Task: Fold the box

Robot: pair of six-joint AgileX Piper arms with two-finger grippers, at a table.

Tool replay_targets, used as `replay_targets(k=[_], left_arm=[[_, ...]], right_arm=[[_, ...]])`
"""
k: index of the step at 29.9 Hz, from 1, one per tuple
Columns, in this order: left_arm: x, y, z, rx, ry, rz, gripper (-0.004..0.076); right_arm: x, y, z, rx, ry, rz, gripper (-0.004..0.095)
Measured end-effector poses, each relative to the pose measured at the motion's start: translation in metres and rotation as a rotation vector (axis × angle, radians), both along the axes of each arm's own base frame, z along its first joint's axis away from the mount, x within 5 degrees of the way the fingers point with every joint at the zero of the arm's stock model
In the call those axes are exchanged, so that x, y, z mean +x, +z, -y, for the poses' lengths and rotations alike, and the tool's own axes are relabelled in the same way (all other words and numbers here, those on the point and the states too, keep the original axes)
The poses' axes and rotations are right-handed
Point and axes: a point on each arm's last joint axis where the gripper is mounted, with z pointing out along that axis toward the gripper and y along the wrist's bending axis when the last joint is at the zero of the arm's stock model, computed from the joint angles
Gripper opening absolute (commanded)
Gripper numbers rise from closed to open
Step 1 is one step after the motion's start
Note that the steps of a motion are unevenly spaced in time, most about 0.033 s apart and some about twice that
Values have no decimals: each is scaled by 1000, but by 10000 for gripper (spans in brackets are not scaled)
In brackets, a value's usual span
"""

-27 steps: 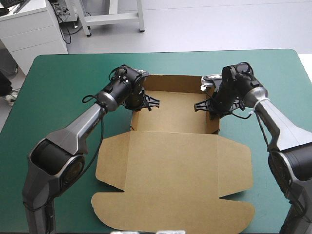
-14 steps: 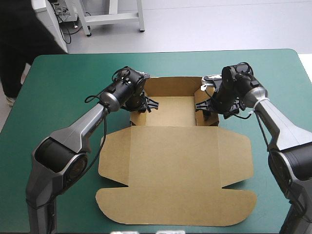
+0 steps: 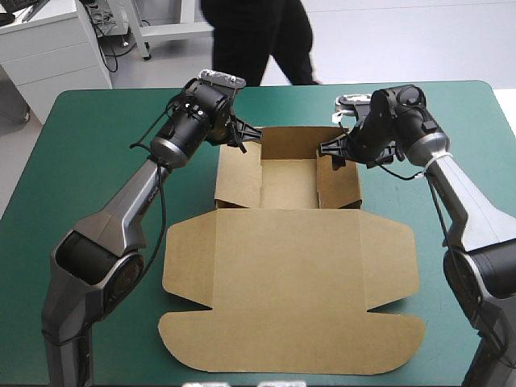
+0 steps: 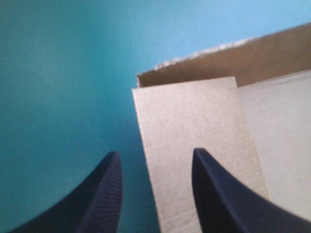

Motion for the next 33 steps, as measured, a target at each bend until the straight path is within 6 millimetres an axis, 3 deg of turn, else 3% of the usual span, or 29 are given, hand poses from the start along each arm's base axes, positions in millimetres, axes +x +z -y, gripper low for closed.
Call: replay_targets(k=[1, 2, 7, 11, 15, 18, 23, 29, 33], left_arm=[[-2, 9, -2, 5, -20, 25, -6], [-4, 15, -4, 13, -32, 43, -24], [-28, 60, -21, 13, -56, 139, -32], [-65, 94, -40, -51, -71, 177, -32], [-103, 108, -62, -69, -77, 181, -32], [-132, 102, -83, -26, -66, 162, -32], [-182, 73, -114, 1, -52, 83, -32], [-246, 42, -153, -9, -41, 57, -32], [-276, 13, -172, -3, -46, 58, -32]], right_arm=[[1, 9, 1, -4, -5, 24, 659], [2, 16, 2, -7, -12, 45, 659], [-7, 42, 8, -9, -41, 113, 659], [-23, 58, 13, 1, -45, 145, 659], [-42, 66, 19, 1, -45, 148, 659], [-52, 60, 22, -11, -39, 121, 659], [-51, 47, 21, -28, -30, 78, 659], [-32, 21, 14, -30, -25, 28, 659], [-15, -5, 8, -38, -23, -18, 659]])
